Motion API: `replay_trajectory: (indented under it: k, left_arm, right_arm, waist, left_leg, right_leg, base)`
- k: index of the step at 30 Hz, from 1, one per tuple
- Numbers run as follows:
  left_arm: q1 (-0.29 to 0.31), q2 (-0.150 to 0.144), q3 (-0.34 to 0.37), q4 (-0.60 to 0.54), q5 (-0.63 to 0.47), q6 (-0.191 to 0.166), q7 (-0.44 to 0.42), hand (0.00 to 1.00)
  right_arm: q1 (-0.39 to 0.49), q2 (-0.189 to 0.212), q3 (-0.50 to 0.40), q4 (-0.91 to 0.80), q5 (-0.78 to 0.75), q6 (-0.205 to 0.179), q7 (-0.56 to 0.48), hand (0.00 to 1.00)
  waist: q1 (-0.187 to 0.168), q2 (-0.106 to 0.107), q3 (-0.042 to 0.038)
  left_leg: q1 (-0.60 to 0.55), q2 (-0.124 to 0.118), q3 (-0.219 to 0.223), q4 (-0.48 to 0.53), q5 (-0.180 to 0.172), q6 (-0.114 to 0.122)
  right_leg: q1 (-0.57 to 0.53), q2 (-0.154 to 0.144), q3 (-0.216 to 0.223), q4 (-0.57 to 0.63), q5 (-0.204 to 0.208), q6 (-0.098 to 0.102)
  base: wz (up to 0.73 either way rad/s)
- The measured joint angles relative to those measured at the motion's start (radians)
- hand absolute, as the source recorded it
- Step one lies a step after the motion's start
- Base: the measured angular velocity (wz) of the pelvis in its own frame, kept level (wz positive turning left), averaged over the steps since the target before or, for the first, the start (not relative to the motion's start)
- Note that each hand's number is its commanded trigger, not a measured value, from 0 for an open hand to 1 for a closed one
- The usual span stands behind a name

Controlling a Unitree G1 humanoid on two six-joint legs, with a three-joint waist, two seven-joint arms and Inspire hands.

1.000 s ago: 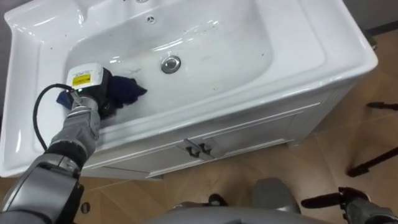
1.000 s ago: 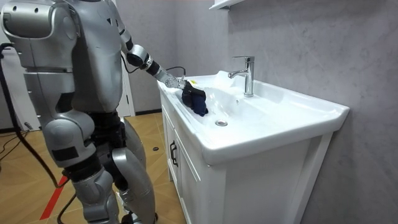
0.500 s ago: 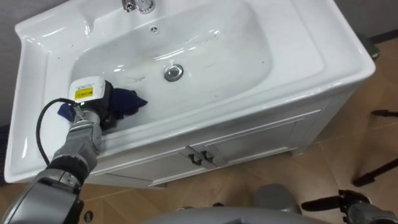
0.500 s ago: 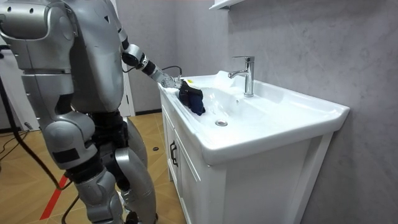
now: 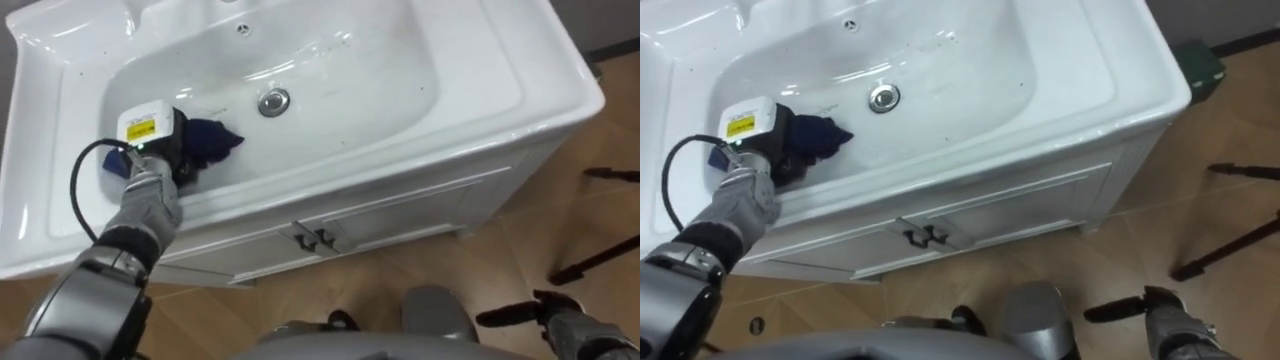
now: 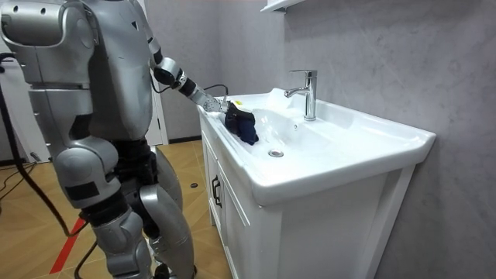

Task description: Wipe basin

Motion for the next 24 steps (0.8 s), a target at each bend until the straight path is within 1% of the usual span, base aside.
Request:
replay_trajectory:
  k: [2,3,4,5,8,9,10,11,12,13,15,16,19,21,24]
  left_arm:
    - [-0.043,-0.032,0.0,0.014,-0.042,0.002,-0.019,1.0]
    - [-0.054,-0.037,-0.001,0.02,-0.056,0.0,-0.022,1.0]
    - [-0.077,-0.047,0.0,0.028,-0.079,-0.004,-0.031,1.0]
    - [-0.096,-0.056,-0.001,0.036,-0.106,-0.012,-0.036,1.0]
    - [-0.141,-0.077,-0.002,0.046,-0.188,-0.018,-0.057,1.0]
    - [-0.148,-0.078,-0.003,0.047,-0.194,-0.021,-0.063,1.0]
    - [-0.162,-0.081,-0.012,0.055,-0.211,-0.024,-0.069,1.0]
    - [-0.177,-0.09,-0.027,0.062,-0.234,-0.027,-0.071,1.0]
    - [-0.185,-0.093,-0.028,0.065,-0.236,-0.028,-0.073,1.0]
    - [-0.202,-0.097,-0.028,0.065,-0.254,-0.03,-0.075,1.0]
    - [-0.227,-0.1,-0.034,0.067,-0.273,-0.03,-0.076,1.0]
    - [-0.237,-0.1,-0.036,0.066,-0.276,-0.033,-0.076,1.0]
    - [-0.261,-0.094,-0.037,0.063,-0.31,-0.036,-0.073,1.0]
    - [-0.274,-0.09,-0.036,0.064,-0.313,-0.036,-0.06,1.0]
    - [-0.275,-0.089,-0.034,0.064,-0.325,-0.036,-0.056,1.0]
  right_arm:
    - [-0.003,0.006,0.002,-0.001,-0.01,-0.001,-0.004,0.0]
    - [-0.006,0.007,0.006,-0.001,-0.01,0.0,-0.004,0.0]
    - [-0.014,0.01,0.013,-0.001,-0.01,-0.001,-0.005,0.0]
    - [-0.022,0.016,0.012,0.0,-0.01,-0.003,-0.009,0.0]
    - [-0.033,0.033,0.021,0.001,-0.013,-0.011,-0.024,0.0]
    - [-0.036,0.035,0.023,0.001,-0.018,-0.011,-0.027,0.0]
    - [-0.039,0.037,0.033,0.0,-0.02,-0.012,-0.031,0.0]
    - [-0.04,0.037,0.051,-0.001,-0.02,-0.012,-0.037,0.0]
    - [-0.041,0.037,0.058,-0.001,-0.023,-0.012,-0.039,0.0]
    - [-0.043,0.038,0.065,-0.001,-0.031,-0.012,-0.04,0.0]
    - [-0.044,0.039,0.066,-0.001,-0.033,-0.01,-0.047,0.0]
    - [-0.044,0.039,0.068,0.0,-0.033,-0.011,-0.052,0.0]
    - [-0.04,0.042,0.068,-0.015,-0.034,-0.008,-0.06,0.0]
    - [-0.044,0.043,0.07,-0.043,-0.036,-0.01,-0.061,0.0]
    - [-0.048,0.043,0.071,-0.057,-0.032,-0.01,-0.064,0.0]
  waist:
    - [-0.007,-0.008,0.0051]
    - [-0.01,-0.009,0.0061]
    - [-0.013,-0.014,0.009]
    - [-0.024,-0.018,0.0112]
    - [-0.04,-0.027,0.0128]
    - [-0.047,-0.028,0.0138]
    - [-0.062,-0.03,0.0149]
    - [-0.069,-0.031,0.016]
    - [-0.073,-0.032,0.0167]
    - [-0.082,-0.036,0.0195]
    - [-0.086,-0.038,0.0206]
    - [-0.089,-0.039,0.0226]
    - [-0.089,-0.04,0.0232]
    - [-0.087,-0.04,0.0239]
    - [-0.087,-0.039,0.0237]
  left_leg:
    - [-0.008,0.001,-0.004,0.008,0.0,0.0]
    - [-0.012,0.002,-0.004,0.011,0.0,0.0]
    - [-0.022,0.003,-0.005,0.019,0.0,0.0]
    - [-0.03,0.004,-0.006,0.025,0.0,0.0]
    - [-0.051,0.009,-0.003,0.042,-0.001,0.001]
    - [-0.052,0.009,-0.003,0.042,-0.001,0.001]
    - [-0.055,0.009,-0.005,0.043,-0.001,0.002]
    - [-0.063,0.012,-0.006,0.05,-0.001,0.002]
    - [-0.071,0.015,-0.005,0.06,-0.001,0.002]
    - [-0.087,0.017,-0.006,0.076,-0.002,0.002]
    - [-0.113,0.021,-0.009,0.093,-0.002,0.003]
    - [-0.127,0.023,-0.011,0.103,-0.004,0.006]
    - [-0.16,0.025,-0.01,0.112,-0.008,0.012]
    - [-0.179,0.032,-0.002,0.112,-0.015,0.021]
    - [-0.186,0.033,0.0,0.112,-0.017,0.02]
  right_leg:
    - [-0.003,0.002,0.001,0.002,0.0,0.0]
    - [-0.006,0.002,0.001,0.003,0.0,0.0]
    - [-0.015,0.002,0.0,0.008,0.0,0.0]
    - [-0.021,0.001,0.0,0.012,0.0,0.0]
    - [-0.037,0.0,-0.005,0.022,0.001,-0.001]
    - [-0.038,0.0,-0.006,0.024,0.001,-0.001]
    - [-0.041,0.001,-0.006,0.024,0.001,-0.001]
    - [-0.046,0.002,-0.006,0.025,0.001,-0.001]
    - [-0.05,0.002,-0.007,0.026,0.001,-0.001]
    - [-0.063,0.003,-0.006,0.037,0.0,-0.001]
    - [-0.086,0.003,-0.004,0.049,0.0,-0.001]
    - [-0.1,0.003,-0.001,0.058,0.0,-0.001]
    - [-0.144,0.003,0.005,0.085,-0.002,-0.001]
    - [-0.179,0.003,0.013,0.106,-0.002,-0.001]
    - [-0.191,0.006,0.015,0.109,0.002,0.001]
  base:
    - [0.06]
    - [0.0]
    - [0.0]
    - [0.04]
    - [0.02]
    - [0.07]
    - [0.03]
    - [0.0]
    - [0.0]
    - [0.05]
    - [0.0]
    - [0.0]
    - [0.0]
    - [-0.08]
    - [-0.12]
